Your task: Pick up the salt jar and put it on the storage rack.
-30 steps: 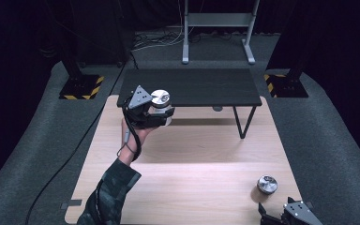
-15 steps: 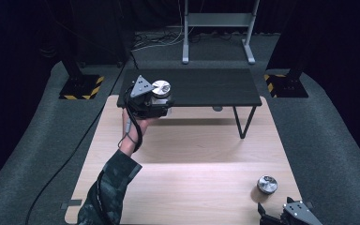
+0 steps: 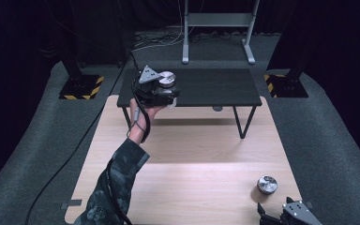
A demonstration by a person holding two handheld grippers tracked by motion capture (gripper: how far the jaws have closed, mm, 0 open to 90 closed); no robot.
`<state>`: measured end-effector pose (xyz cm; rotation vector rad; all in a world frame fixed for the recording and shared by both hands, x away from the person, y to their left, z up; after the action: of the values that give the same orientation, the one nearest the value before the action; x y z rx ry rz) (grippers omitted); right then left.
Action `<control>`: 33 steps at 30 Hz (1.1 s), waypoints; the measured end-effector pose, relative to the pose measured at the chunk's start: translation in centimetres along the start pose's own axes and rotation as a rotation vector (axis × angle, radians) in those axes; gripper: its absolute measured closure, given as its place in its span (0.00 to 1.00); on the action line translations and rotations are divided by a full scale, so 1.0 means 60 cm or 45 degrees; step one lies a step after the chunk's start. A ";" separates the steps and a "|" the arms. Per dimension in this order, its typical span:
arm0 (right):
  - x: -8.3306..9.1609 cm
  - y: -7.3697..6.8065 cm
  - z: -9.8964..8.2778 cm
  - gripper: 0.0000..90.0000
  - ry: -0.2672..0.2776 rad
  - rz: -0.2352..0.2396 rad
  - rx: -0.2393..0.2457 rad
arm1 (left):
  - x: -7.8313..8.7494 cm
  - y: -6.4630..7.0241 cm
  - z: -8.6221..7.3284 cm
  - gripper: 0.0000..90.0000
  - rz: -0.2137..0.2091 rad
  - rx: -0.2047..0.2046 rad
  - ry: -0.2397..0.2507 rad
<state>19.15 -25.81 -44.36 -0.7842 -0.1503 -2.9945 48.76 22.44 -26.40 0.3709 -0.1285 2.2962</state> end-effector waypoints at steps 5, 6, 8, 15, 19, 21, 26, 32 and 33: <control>-0.002 0.000 -0.001 0.00 -0.001 0.005 0.002 | -0.023 -0.006 0.002 0.35 0.021 0.022 0.000; -0.002 -0.001 -0.001 0.00 0.000 0.006 0.003 | -0.027 -0.006 0.002 0.35 0.030 0.034 -0.002; -0.003 -0.002 -0.001 0.00 -0.001 0.012 0.003 | -0.037 -0.008 0.000 0.35 0.038 0.047 0.005; -0.004 -0.002 -0.001 0.00 -0.005 0.016 0.004 | -0.062 -0.016 -0.008 0.35 0.026 0.099 0.018; -0.004 -0.001 -0.001 0.00 -0.005 0.013 0.003 | -0.075 -0.005 -0.010 0.35 0.052 0.060 0.021; -0.004 -0.001 -0.002 0.00 -0.004 0.015 0.002 | -0.082 0.000 -0.011 0.35 0.061 0.053 0.030; -0.006 -0.002 -0.002 0.00 -0.007 0.014 0.007 | -0.093 0.003 -0.014 0.35 0.075 0.044 0.051; -0.004 0.000 -0.003 0.00 -0.001 0.017 -0.004 | -0.095 0.003 -0.015 0.35 0.074 0.044 0.058; -0.004 0.000 -0.003 0.00 0.002 0.016 -0.005 | -0.095 0.003 -0.016 0.35 0.073 0.044 0.061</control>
<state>19.26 -25.86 -44.63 -0.7802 -0.1391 -2.9848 52.09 18.55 -29.01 0.3336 -0.0769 2.3645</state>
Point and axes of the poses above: each handheld gripper's, and its own axes: x roughly backward along the jaws, z roughly out of its top, y roughly to its right, the point moved 5 cm from there along -x, roughly forward along the jaws, and after that the axes turned 8 degrees about -z, right-handed, at the moved point
